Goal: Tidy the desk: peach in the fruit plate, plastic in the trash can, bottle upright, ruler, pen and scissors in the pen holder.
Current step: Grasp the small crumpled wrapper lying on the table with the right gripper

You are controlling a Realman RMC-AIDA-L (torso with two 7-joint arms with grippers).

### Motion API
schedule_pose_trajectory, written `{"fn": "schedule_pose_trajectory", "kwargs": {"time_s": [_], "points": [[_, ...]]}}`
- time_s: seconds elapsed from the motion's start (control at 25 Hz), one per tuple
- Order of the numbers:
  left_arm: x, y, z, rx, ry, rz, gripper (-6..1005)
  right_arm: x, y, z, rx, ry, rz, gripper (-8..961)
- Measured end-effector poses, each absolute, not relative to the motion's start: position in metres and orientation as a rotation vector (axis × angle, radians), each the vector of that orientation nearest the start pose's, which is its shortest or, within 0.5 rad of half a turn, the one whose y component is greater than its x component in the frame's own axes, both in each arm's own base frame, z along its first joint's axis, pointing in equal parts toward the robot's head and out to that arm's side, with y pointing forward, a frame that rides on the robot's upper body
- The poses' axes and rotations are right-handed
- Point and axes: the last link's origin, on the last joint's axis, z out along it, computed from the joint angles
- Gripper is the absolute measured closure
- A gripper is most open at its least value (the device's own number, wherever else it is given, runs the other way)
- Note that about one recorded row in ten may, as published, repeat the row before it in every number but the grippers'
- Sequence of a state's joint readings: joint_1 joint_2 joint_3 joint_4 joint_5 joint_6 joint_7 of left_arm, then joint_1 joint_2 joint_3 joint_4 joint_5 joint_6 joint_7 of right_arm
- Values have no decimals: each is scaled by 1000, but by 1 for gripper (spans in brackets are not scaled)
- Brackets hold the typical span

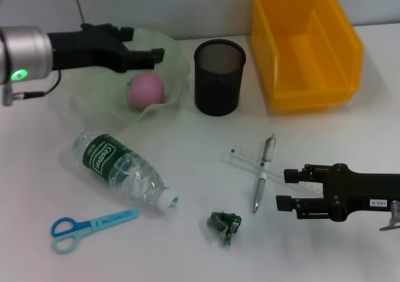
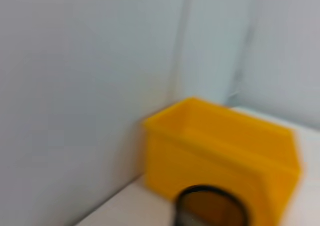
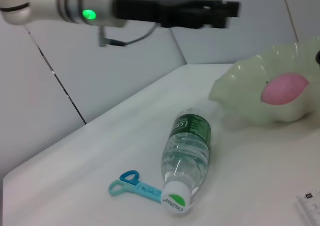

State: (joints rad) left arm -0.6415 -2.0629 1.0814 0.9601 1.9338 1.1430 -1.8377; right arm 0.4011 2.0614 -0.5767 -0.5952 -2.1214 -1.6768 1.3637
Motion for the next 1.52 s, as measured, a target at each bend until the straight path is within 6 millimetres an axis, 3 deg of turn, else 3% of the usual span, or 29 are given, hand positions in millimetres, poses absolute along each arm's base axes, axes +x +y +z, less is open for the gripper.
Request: {"fn": "schedule_pose_trajectory", "kwargs": {"time_s": [0.16,0.24,0.28,0.44,0.48,0.72,0.76,0.92,1.12,1.32,1.36,1.52], "points": [[-172,378,24,-2714,-495,-577,152,309,275,2,-2731,854,709,202],[-172,378,24,-2714,-495,-577,152,309,275,2,-2733,851,709,202],[-177,361,20,-2788,-499,-620,152,308,276,3,-2734,846,710,202],[-185,345,14,-2853,-515,-649,153,306,279,4,-2739,831,711,201],[-193,333,8,-2897,-527,-676,153,305,280,4,-2740,828,711,201],[-203,323,1,-2932,-541,-708,153,303,282,5,-2745,815,710,201],[-218,312,-11,-2955,-544,-746,153,303,282,5,-2746,813,711,201],[-229,307,-19,-2950,-533,-762,153,303,282,6,-2750,812,714,202],[-228,309,-18,-2945,-524,-760,153,298,283,12,-2755,796,755,202],[-227,313,-13,-2924,-512,-773,153,272,295,39,-2842,808,789,201],[-227,313,-13,-2922,-510,-772,153,258,301,52,-2917,808,742,201],[-227,313,-13,-2921,-508,-771,153,234,314,66,-3043,778,593,202]]}}
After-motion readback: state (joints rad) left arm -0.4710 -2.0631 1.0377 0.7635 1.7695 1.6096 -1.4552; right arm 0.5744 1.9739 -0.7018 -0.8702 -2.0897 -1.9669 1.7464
